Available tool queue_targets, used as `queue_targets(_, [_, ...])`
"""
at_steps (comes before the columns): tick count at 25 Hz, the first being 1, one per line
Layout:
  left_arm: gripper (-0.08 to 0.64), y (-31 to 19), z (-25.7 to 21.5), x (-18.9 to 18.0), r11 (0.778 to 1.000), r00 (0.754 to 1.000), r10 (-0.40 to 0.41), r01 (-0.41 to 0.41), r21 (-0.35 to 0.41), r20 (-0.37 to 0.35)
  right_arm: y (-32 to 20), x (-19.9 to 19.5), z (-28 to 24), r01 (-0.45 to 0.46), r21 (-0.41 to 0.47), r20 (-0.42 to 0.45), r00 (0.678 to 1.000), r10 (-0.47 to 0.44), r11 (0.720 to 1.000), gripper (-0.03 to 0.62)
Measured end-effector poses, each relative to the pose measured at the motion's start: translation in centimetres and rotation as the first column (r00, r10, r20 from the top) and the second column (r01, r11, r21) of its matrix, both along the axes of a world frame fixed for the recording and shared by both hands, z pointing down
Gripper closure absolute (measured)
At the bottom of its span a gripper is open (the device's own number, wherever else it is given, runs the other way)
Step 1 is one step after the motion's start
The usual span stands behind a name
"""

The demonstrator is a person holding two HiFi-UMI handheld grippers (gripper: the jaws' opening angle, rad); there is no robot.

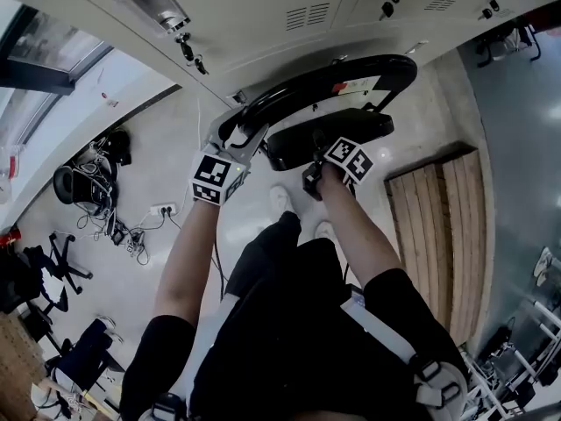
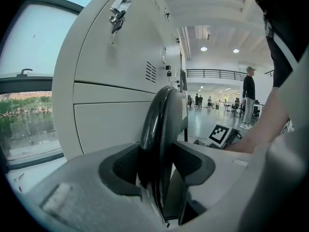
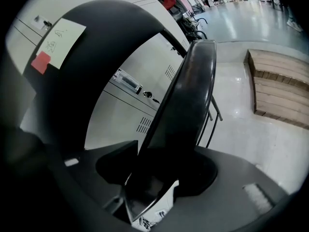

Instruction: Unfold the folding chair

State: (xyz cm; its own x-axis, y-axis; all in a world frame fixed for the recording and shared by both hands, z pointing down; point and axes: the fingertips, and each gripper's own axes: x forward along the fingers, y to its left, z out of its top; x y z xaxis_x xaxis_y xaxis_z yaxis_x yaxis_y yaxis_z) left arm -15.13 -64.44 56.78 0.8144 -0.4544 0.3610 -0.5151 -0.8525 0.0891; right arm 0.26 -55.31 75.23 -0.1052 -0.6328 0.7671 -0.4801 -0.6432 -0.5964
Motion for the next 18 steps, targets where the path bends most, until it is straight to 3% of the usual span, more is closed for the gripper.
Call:
queue_targets(13, [0.347,0.9,1.5,0.1,0.998,0.998,-0.055,0.055,-0.003,0.006,9.4,0.3,2.7,-0.003,0.06,0.171,0.985,-0.008,0.998,0.37])
queue_targets(18, [0.347,2.0,1.4,0.2,0.998,0.998,-0.056,0.056,0.014,0.007,11.4,0.4,3.4,-0.003,0.086,0.195,0.981,-0.014,0.996,0.37])
